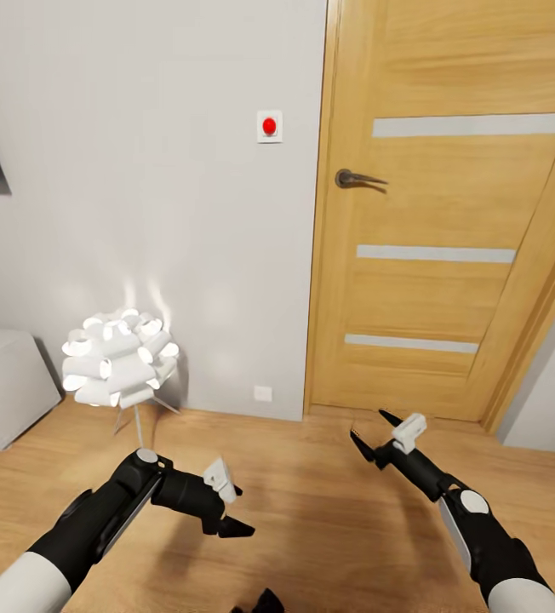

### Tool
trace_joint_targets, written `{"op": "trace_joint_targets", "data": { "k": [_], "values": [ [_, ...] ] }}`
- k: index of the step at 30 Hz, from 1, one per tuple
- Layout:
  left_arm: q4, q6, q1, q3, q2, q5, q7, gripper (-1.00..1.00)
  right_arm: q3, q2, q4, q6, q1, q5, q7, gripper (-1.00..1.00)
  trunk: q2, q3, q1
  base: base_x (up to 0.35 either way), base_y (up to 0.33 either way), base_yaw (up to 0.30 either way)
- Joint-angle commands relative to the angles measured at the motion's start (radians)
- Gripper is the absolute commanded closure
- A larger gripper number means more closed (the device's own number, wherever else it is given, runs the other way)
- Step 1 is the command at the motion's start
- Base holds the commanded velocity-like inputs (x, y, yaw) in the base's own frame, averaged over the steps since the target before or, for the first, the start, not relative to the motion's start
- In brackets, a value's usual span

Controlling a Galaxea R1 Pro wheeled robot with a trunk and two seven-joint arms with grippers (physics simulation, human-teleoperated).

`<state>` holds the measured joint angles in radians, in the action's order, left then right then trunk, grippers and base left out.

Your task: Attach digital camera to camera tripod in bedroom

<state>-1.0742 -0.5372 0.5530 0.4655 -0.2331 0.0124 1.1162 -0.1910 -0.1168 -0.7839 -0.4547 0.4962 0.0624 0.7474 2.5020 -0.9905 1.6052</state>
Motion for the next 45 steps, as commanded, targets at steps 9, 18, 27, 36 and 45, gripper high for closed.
{"op": "trace_joint_targets", "data": {
  "k": [9, 18, 27, 36, 45],
  "values": [
    [-0.036, -0.009, 0.001, 0.005, -0.005, 0.001, 0.003, -1.0, -0.004, -0.003, 0.0, -0.004, 0.001, 0.006, 0.088, -1.0, 0.003, -0.036, 0.004, 0.0, 0.0, 0.0],
    [-0.069, -0.031, 0.001, -0.044, -0.031, 0.002, 0.02, -1.0, -0.004, -0.002, 0.0, -0.002, 0.001, 0.005, 0.09, -1.0, 0.005, -0.071, 0.008, 0.0, 0.0, 0.0],
    [-0.129, -0.049, 0.001, -0.077, -0.047, 0.002, 0.158, -1.0, -0.004, -0.002, 0.0, -0.001, 0.001, 0.005, 0.092, -1.0, 0.007, -0.106, 0.012, 0.0, 0.0, 0.0],
    [-0.187, -0.05, 0.001, -0.085, -0.083, 0.001, 0.32, -1.0, -0.005, -0.001, 0.0, 0.002, 0.001, 0.005, 0.092, -1.0, 0.009, -0.14, 0.016, 0.0, 0.0, 0.0],
    [-0.217, -0.045, 0.001, -0.086, -0.145, 0.001, 0.423, -1.0, 0.001, -0.001, -0.004, -0.002, 0.001, 0.006, 0.096, -1.0, 0.011, -0.175, 0.02, 0.0, 0.0, 0.0]
  ]
}}
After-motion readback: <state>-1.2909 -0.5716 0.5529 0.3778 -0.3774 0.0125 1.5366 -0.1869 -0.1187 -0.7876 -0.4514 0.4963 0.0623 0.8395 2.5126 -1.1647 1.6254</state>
